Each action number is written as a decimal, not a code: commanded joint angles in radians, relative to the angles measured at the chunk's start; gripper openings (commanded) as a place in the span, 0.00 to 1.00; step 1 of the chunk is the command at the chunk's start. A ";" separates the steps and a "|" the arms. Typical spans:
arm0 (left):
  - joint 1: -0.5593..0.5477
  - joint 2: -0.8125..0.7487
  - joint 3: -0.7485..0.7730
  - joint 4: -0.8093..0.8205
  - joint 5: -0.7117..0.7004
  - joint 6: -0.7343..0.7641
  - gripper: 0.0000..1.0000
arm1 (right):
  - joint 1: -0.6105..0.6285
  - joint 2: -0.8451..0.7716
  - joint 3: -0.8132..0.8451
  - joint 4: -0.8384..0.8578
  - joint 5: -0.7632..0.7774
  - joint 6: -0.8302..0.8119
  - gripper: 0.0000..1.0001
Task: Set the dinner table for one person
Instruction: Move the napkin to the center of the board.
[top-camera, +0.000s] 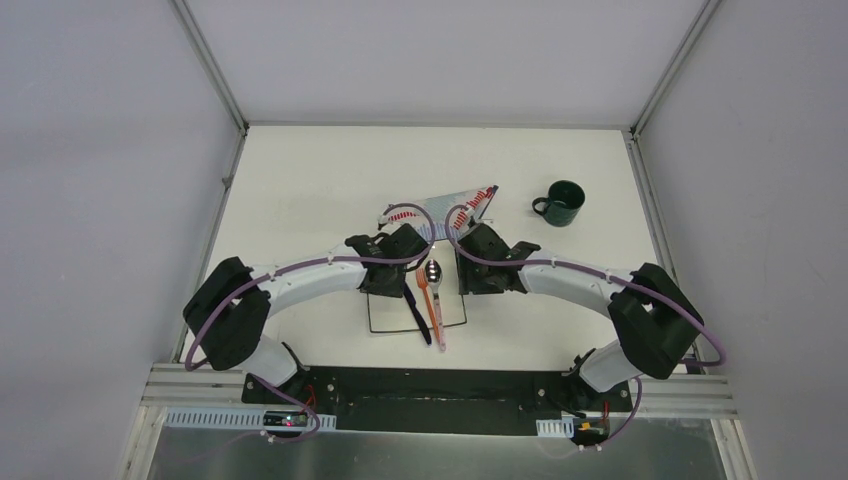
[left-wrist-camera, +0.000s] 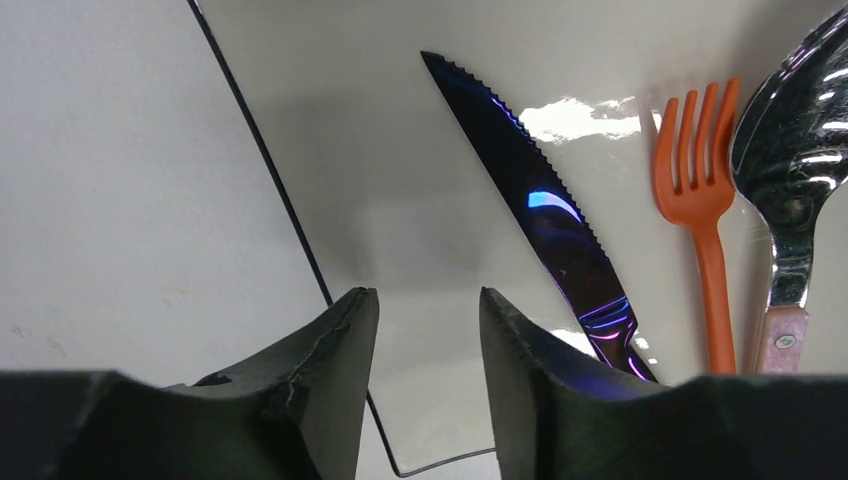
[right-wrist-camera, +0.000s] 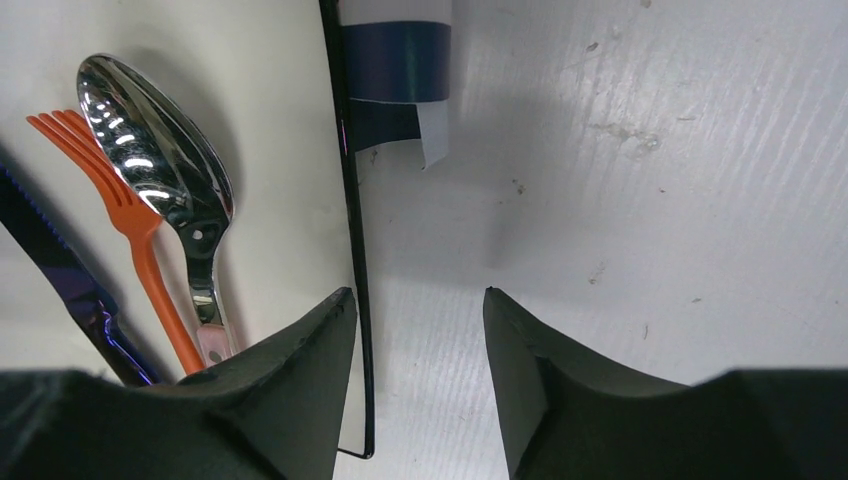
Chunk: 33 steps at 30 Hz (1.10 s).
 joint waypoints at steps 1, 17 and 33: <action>-0.025 -0.045 0.003 0.008 -0.056 -0.031 0.52 | 0.006 -0.007 -0.025 0.092 -0.018 0.028 0.53; -0.046 -0.595 -0.319 0.273 -0.091 -0.108 0.64 | 0.005 -0.322 -0.238 0.206 -0.023 0.123 0.51; -0.043 -0.822 -0.431 0.341 0.010 -0.301 0.68 | -0.003 -0.429 -0.279 0.184 -0.025 0.123 0.51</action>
